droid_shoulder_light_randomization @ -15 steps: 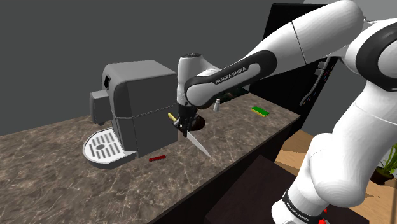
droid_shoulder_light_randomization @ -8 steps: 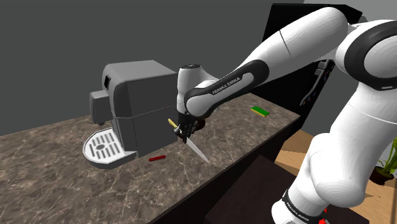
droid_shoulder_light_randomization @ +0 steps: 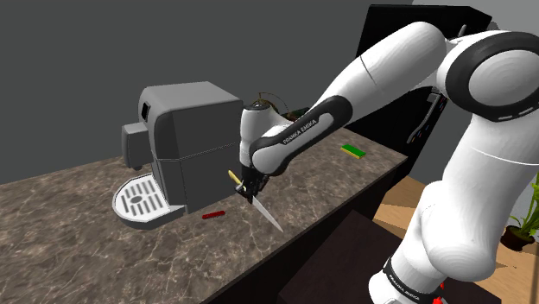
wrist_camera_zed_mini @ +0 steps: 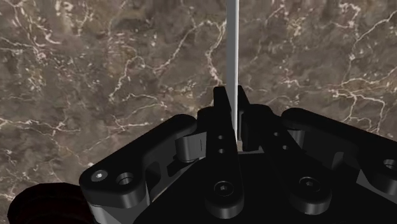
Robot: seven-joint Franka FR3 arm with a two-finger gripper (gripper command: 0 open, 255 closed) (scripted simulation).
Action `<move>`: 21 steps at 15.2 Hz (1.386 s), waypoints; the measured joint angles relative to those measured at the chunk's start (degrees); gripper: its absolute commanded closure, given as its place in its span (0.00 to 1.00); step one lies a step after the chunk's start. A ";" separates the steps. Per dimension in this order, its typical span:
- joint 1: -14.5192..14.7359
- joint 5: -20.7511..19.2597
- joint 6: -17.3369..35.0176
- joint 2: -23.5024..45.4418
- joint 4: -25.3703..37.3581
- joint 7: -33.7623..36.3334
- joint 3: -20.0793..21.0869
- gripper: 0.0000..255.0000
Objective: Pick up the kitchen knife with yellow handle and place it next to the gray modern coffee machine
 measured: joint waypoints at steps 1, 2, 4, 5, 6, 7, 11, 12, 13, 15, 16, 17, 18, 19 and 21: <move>0.00 -0.07 0.90 0.51 -0.40 0.05 -0.01 1.00; -0.02 -0.14 1.66 1.15 -0.51 0.05 -0.04 1.00; -0.05 -0.26 3.19 2.26 -0.93 0.10 -0.09 1.00; -0.03 -0.32 3.78 2.83 -0.96 0.16 -0.09 1.00; -0.01 -0.41 4.58 3.51 -1.07 0.26 -0.10 1.00; 0.00 -0.51 5.30 4.30 -1.01 0.32 -0.12 1.00; 0.10 -0.86 8.34 6.86 -1.49 0.68 -0.19 1.00; 0.15 -0.97 9.21 7.69 -1.54 0.82 -0.20 1.00; 0.18 -1.07 9.87 8.31 -1.57 0.90 -0.23 1.00; 0.27 -1.31 11.50 9.90 -1.62 1.14 -0.31 1.00; 0.21 -1.37 12.06 10.55 -1.52 1.07 -0.38 1.00; 0.21 -1.48 12.89 11.40 -1.51 1.11 -0.45 1.00; 0.24 -1.58 13.61 12.26 -1.38 1.18 -0.51 1.00; 0.31 -1.68 14.24 12.84 -1.42 1.31 -0.54 1.00; 0.37 -1.85 15.38 14.04 -1.37 1.44 -0.65 1.00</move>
